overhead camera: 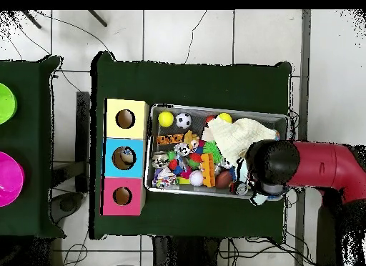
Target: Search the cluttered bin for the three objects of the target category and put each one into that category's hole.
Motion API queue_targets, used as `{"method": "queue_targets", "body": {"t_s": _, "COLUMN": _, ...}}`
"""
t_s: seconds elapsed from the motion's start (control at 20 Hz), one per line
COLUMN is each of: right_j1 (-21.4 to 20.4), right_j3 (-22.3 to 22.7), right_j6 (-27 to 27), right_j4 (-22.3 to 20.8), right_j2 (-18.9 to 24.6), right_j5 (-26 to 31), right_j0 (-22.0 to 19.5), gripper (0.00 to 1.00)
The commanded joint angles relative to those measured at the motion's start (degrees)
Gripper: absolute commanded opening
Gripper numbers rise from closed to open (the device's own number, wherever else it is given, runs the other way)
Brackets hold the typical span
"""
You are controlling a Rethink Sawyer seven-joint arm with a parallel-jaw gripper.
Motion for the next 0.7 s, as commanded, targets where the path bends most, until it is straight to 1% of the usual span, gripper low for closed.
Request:
{"method": "queue_targets", "body": {"t_s": 0.05, "right_j1": 3.93, "right_j3": 3.84, "right_j6": -14.11, "right_j4": -5.18, "right_j2": 2.82, "right_j5": -1.93, "right_j0": -0.66, "gripper": 0.00}}
{"method": "queue_targets", "body": {"t_s": 0.35, "right_j1": 5.61, "right_j3": 3.98, "right_j6": -10.79, "right_j4": -5.76, "right_j2": 2.95, "right_j5": -5.00, "right_j0": -0.25, "gripper": 0.00}}
{"method": "queue_targets", "body": {"t_s": 0.4, "right_j1": 5.48, "right_j3": 4.61, "right_j6": -10.41, "right_j4": -5.46, "right_j2": 3.15, "right_j5": -6.08, "right_j0": -0.40, "gripper": 1.00}}
{"method": "queue_targets", "body": {"t_s": 0.7, "right_j1": 6.14, "right_j3": 6.47, "right_j6": -7.50, "right_j4": -4.53, "right_j2": 3.12, "right_j5": -8.58, "right_j0": 0.14, "gripper": 1.00}}
